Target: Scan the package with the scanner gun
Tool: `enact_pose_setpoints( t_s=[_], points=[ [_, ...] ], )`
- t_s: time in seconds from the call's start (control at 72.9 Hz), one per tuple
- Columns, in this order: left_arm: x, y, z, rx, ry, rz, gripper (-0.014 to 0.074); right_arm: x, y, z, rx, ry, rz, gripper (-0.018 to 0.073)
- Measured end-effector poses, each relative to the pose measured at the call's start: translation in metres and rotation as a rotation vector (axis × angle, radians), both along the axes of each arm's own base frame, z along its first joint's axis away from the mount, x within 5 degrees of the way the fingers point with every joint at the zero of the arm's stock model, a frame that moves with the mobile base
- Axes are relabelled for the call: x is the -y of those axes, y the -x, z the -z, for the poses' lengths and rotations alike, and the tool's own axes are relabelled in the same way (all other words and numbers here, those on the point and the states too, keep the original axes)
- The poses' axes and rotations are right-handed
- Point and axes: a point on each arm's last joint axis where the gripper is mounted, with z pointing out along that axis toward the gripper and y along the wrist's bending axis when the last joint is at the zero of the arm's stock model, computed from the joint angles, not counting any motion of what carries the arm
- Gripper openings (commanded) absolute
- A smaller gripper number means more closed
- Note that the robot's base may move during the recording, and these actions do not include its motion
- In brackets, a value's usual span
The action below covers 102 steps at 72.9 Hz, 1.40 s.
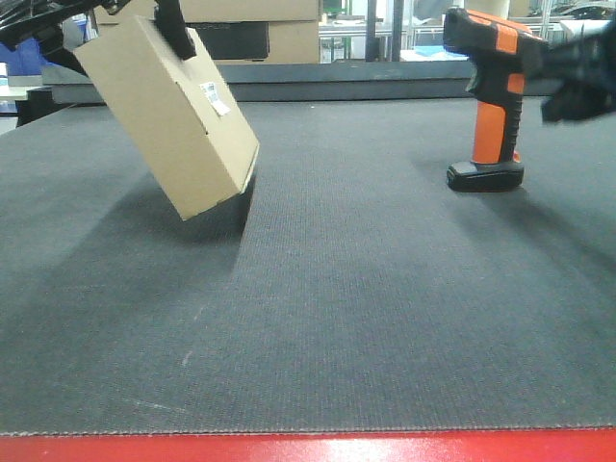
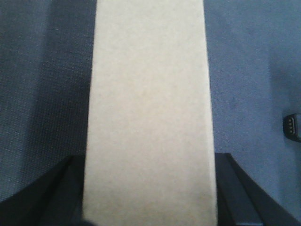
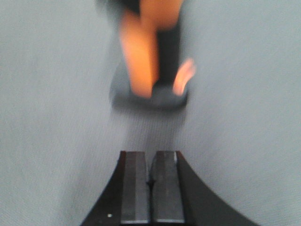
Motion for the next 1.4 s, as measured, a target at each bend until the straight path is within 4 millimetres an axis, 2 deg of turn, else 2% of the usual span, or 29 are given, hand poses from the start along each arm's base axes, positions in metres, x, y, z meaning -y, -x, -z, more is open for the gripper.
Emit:
enact_pose_setpoints(
  t_s=[0.247,0.343,0.48,0.549,0.919,1.015,1.221,1.4],
  points=[
    [0.0,0.0,0.0,0.001,-0.002,0.0,-0.0111,0.001,0.016,-0.024,0.042,0.147,0.184,-0.0169],
    [0.0,0.0,0.0,0.001,-0.004,0.0,-0.0111,-0.01,0.02,-0.028,0.053,0.158,0.182,-0.0169],
    [0.0,0.0,0.0,-0.001,-0.004,0.001,-0.0111,-0.033,0.021,-0.03,0.071,0.031,0.1,-0.0169],
    [0.0,0.0,0.0,-0.005,-0.005,0.001,-0.0111,-0.04,0.02,-0.027,0.064,-0.01,0.067,-0.0169],
    [-0.001,0.002,0.002,-0.022,-0.027,0.008,-0.0111,-0.046,0.002,0.012,-0.06,-0.048,0.05,-0.0169],
    [-0.002,0.002,0.002,-0.023,-0.035,0.009,-0.0111,-0.046,0.0,0.017,-0.075,-0.051,0.053,-0.0169],
    [-0.003,0.002,0.002,-0.024,-0.044,0.011,-0.0111,-0.046,0.001,0.015,-0.069,-0.052,0.049,-0.0169],
    [-0.003,0.003,0.0,-0.035,-0.063,0.023,-0.0111,-0.045,0.006,0.001,-0.021,-0.041,0.035,-0.0169]
  ],
)
